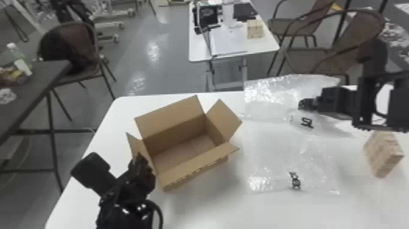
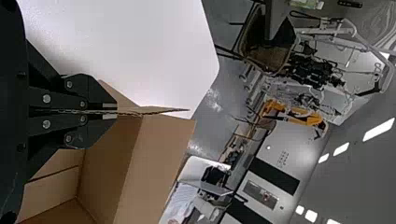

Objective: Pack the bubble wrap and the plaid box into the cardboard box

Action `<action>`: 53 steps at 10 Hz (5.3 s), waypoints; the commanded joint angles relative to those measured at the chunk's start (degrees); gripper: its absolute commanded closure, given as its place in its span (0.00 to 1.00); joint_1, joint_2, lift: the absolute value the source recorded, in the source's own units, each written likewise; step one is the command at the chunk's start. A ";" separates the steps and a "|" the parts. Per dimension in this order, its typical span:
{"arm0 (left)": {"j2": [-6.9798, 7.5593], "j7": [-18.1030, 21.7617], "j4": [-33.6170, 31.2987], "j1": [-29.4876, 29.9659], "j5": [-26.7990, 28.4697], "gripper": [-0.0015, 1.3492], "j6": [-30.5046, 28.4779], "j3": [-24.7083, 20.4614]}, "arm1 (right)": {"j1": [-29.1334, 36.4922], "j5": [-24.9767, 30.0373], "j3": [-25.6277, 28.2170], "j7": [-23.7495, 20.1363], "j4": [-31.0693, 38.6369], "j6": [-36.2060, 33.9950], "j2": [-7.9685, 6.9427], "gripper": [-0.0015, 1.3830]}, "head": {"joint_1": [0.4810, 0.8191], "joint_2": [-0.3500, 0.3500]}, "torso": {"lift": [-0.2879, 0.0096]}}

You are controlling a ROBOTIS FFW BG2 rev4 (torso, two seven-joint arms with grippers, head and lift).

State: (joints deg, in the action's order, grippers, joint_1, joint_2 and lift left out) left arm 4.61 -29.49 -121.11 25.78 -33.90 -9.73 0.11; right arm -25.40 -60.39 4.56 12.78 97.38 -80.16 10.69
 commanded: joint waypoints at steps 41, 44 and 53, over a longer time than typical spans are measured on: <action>3.91 -3.03 1.49 0.68 -1.96 0.85 6.57 3.14 | 28.39 17.85 22.25 -28.16 19.52 38.42 -4.98 0.07 | 0.63 0.53 | 0.62; 3.65 -3.03 1.40 1.56 -1.96 0.85 7.36 2.88 | 41.05 29.71 23.48 -32.38 21.98 55.03 -8.93 0.07 | 0.63 0.44 | 0.62; 3.03 -2.50 1.32 2.52 -2.22 0.85 8.33 2.35 | 33.67 42.99 20.05 -37.57 -10.98 84.65 -10.74 0.07 | 0.63 0.31 | 0.62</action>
State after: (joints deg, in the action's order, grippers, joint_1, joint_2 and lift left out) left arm 7.81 -32.02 -119.80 28.18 -36.18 -1.41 2.54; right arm 9.54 -17.51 25.71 -24.76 88.78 3.65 0.09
